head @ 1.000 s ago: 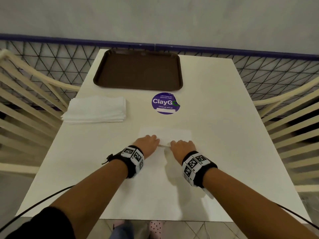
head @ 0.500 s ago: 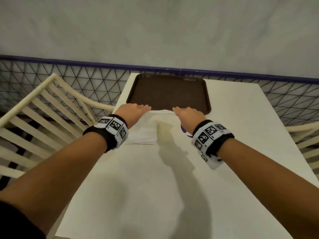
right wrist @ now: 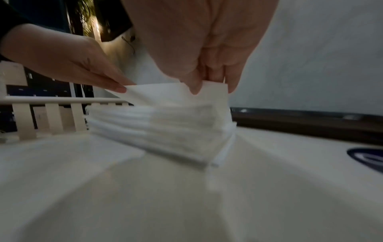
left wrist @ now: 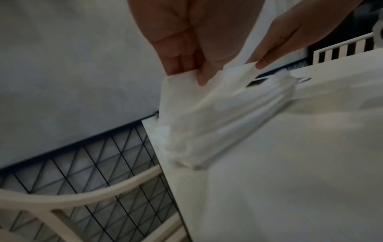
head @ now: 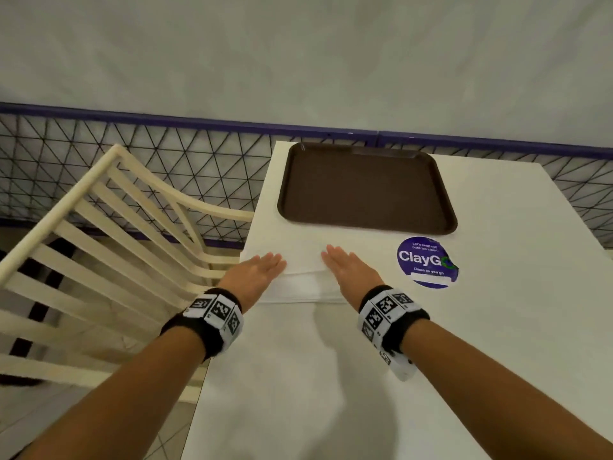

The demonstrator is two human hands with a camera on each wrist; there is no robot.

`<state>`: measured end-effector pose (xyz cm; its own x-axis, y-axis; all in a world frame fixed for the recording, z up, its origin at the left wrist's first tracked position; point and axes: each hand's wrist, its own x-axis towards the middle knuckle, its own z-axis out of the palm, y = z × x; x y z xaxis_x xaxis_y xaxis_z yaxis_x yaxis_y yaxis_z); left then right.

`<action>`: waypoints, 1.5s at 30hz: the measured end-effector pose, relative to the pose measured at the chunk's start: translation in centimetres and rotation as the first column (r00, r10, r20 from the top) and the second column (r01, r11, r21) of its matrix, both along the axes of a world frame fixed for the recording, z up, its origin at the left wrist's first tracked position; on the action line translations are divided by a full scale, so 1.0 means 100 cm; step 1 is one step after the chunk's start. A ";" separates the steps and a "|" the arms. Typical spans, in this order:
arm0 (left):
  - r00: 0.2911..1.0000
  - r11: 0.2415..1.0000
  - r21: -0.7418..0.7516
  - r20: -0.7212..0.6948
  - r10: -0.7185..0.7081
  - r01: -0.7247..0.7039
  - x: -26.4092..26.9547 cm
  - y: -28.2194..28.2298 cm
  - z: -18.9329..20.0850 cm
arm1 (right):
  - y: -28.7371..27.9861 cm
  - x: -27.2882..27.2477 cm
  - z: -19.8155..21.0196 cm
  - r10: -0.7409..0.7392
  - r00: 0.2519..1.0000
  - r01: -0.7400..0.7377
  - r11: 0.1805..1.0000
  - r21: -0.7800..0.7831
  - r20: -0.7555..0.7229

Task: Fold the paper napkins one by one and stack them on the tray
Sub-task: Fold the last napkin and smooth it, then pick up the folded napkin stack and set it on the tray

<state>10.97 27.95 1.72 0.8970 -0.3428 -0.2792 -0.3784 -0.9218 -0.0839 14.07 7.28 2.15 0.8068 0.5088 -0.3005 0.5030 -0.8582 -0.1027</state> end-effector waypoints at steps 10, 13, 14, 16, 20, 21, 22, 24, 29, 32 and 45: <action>0.998 0.953 -0.301 0.056 -0.005 0.022 -0.004 0.006 -0.038 | 0.003 -0.014 -0.028 0.017 0.997 -0.018 1.000 -0.004 -0.074; 1.000 0.984 -0.179 0.013 0.017 -0.015 0.002 0.004 -0.034 | 0.005 -0.010 -0.022 0.045 0.996 -0.049 0.998 -0.049 -0.076; 1.000 0.989 -0.148 0.023 0.019 -0.015 0.004 0.003 -0.031 | 0.006 -0.008 -0.020 0.047 0.996 -0.051 0.997 -0.052 -0.071; 1.000 0.990 -0.139 0.016 0.025 -0.022 0.008 -0.001 -0.026 | 0.011 -0.005 -0.016 0.048 0.997 -0.051 0.997 -0.063 -0.059; 0.998 0.995 -0.092 -0.037 0.041 -0.045 0.012 -0.001 -0.023 | 0.023 0.000 -0.012 0.073 0.996 -0.078 0.990 -0.116 -0.048; 0.998 0.995 -0.084 -0.042 0.047 -0.050 0.014 -0.001 -0.022 | 0.024 0.001 -0.012 0.075 0.996 -0.080 0.989 -0.122 -0.043; 0.998 0.995 -0.087 -0.041 0.052 -0.055 0.016 -0.001 -0.022 | 0.026 0.002 -0.011 0.074 0.997 -0.078 0.990 -0.121 -0.036; 0.998 0.992 -0.109 -0.026 0.064 -0.066 0.018 0.000 -0.020 | 0.026 0.004 -0.010 0.066 0.998 -0.068 0.993 -0.098 -0.022; 0.995 0.987 -0.155 0.086 0.057 -0.043 0.020 -0.001 -0.013 | 0.028 0.005 -0.004 0.118 0.991 -0.116 0.992 -0.053 0.057; 0.989 0.983 -0.175 0.127 0.071 -0.048 0.021 -0.001 -0.009 | 0.033 0.006 -0.005 0.139 0.988 -0.136 0.989 -0.050 0.063; 0.617 0.176 -0.602 -0.686 0.386 -0.779 -0.007 -0.031 0.010 | 0.042 0.007 0.026 -0.153 0.978 0.131 0.980 0.150 0.144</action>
<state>10.22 24.86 2.74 0.8516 0.0330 -0.5232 0.4941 -0.3840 0.7800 14.81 11.48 4.77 0.9047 0.4138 -0.1011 0.3963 -0.9047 -0.1566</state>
